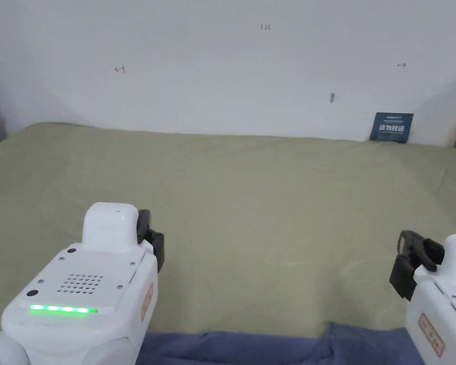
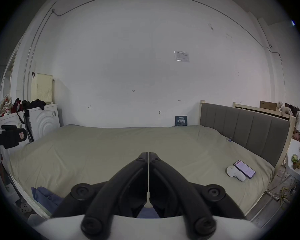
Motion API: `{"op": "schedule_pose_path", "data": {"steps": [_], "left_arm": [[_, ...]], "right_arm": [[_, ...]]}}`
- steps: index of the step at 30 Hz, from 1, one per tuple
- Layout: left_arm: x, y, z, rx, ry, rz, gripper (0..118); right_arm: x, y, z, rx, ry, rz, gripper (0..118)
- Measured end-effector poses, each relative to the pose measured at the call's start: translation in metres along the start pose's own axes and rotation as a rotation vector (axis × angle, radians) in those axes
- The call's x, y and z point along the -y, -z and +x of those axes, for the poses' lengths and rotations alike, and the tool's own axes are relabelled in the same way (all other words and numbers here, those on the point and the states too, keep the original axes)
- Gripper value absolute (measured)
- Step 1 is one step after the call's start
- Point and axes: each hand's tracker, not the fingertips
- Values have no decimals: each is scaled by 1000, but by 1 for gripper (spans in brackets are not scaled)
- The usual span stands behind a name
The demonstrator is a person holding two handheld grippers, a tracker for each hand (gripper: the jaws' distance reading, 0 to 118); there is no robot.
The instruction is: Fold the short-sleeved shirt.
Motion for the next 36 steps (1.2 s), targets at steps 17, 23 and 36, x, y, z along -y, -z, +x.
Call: {"op": "schedule_pose_path", "data": {"steps": [17, 23, 36], "left_arm": [[99, 70, -218, 351, -588, -766, 0], [138, 95, -229, 530, -655, -881, 95], [193, 127, -205, 731, -803, -917, 112]], "right_arm": [[11, -29, -32, -4, -79, 0, 3], [18, -31, -36, 0, -67, -46, 3], [22, -26, -36, 13, -68, -105, 3]]}}
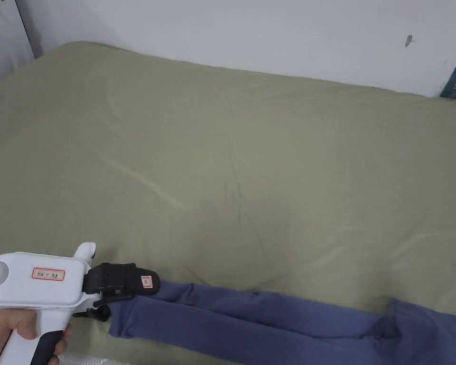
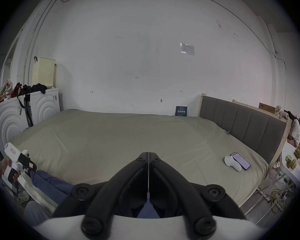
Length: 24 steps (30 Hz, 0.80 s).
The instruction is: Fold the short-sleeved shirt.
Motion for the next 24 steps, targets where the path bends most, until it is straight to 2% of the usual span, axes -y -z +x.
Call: {"op": "schedule_pose_path", "data": {"steps": [3, 4, 6, 8, 9, 10, 17, 24], "left_arm": [[-1, 8, 4, -5, 9, -18, 108], [-1, 9, 7, -18, 17, -15, 98], [-3, 4, 8, -72, 17, 27, 20], [-3, 7, 9, -219, 39, 51, 17], [-3, 9, 8, -233, 45, 43, 16], [-3, 10, 8, -184, 28, 43, 16], [-3, -13, 23, -191, 23, 92, 15], [0, -69, 29, -280, 12, 176, 15]], "right_arm": [[2, 1, 1, -1, 4, -14, 3], [3, 1, 1, -2, 9, -16, 3], [4, 1, 2, -4, 16, -20, 3], [4, 0, 4, -5, 21, -20, 3], [4, -1, 5, -7, 21, -19, 3], [3, -2, 6, -7, 19, -18, 3], [-3, -5, 17, 12, 29, 2, 3], [-7, -2, 25, 8, 33, 18, 3]]}}
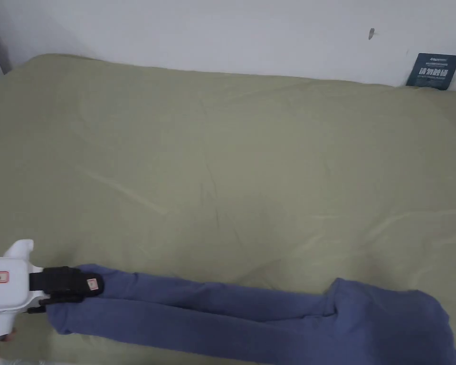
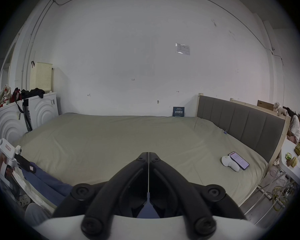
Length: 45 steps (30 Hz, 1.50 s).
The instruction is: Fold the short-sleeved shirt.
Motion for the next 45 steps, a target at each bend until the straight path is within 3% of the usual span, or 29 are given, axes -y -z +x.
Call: {"op": "schedule_pose_path", "data": {"steps": [7, 12, 15, 20, 28, 29, 30, 31, 32, 37, 38, 39, 40, 41, 45], "left_arm": [[6, -16, 57, -143, 56, -27, 15], [15, -8, 141, -306, 216, -55, 15], [28, 9, 186, -285, 280, -87, 15], [54, 63, 248, -272, 351, -116, 15], [100, 190, 290, -323, 444, -207, 15], [106, 204, 292, -351, 485, -212, 24], [115, 215, 296, -373, 523, -207, 54], [119, 223, 294, -345, 560, -221, 93], [120, 231, 292, -330, 568, -262, 118], [106, 191, 285, -239, 463, -205, 112], [99, 170, 282, -208, 445, -170, 101], [94, 156, 275, -194, 419, -137, 83], [90, 143, 265, -160, 385, -93, 54], [87, 135, 255, -134, 357, -71, 0], [86, 148, 223, -196, 372, -131, 0]], "right_arm": [[1, -2, 6, -13, 23, 3, 3], [5, -10, 14, -10, 16, 10, 3], [7, -12, 24, -8, 51, 11, 3], [13, -19, 40, 9, 82, 6, 3], [18, -27, 65, 55, 131, -8, 3], [19, -27, 67, 58, 135, -9, 3], [19, -27, 69, 67, 136, -14, 3], [20, -27, 70, 70, 138, -17, 3], [20, -28, 72, 71, 141, -17, 3], [22, -28, 73, 77, 155, -20, 3], [23, -28, 73, 71, 161, -25, 3], [24, -27, 72, 64, 166, -28, 3], [25, -26, 71, 57, 170, -32, 3], [27, -25, 69, 50, 170, -36, 3], [32, -19, 61, 24, 173, -57, 3]]}}
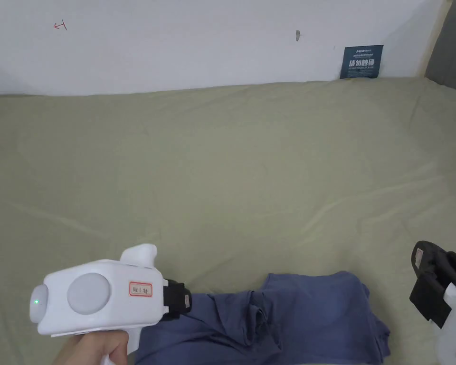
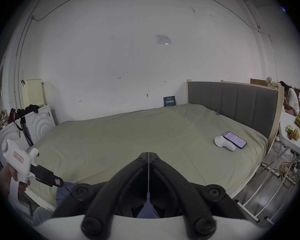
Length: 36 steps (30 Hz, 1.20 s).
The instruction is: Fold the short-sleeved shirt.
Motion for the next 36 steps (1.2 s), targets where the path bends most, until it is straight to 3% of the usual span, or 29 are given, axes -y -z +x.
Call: {"op": "schedule_pose_path", "data": {"steps": [5, 8, 10, 18, 23, 29, 32, 34, 36], "left_arm": [[17, 70, 28, 92, 14, -112, 0], [27, 109, 39, 233, -48, -132, 0], [31, 124, 47, 188, -23, -118, 0], [14, 29, 8, 295, 18, -61, 0], [22, -29, -65, 216, -69, 1, 0], [30, -33, -108, 179, -118, 1, 2], [34, -23, -120, 290, -130, -9, 34], [35, -6, -117, 341, -122, -20, 114], [31, 5, -125, 342, -138, -17, 118]], "right_arm": [[2, -1, -5, -19, -10, -22, 3], [0, -3, -4, -10, -22, -28, 3], [-1, -4, -2, -4, -23, -34, 3], [1, 2, -10, -19, -32, -53, 3], [5, 8, -27, -58, -60, -72, 3], [5, 11, -46, -89, -70, -85, 3], [3, 13, -52, -98, -89, -86, 3], [1, 13, -53, -100, -93, -86, 3], [0, 14, -53, -101, -92, -85, 3]]}}
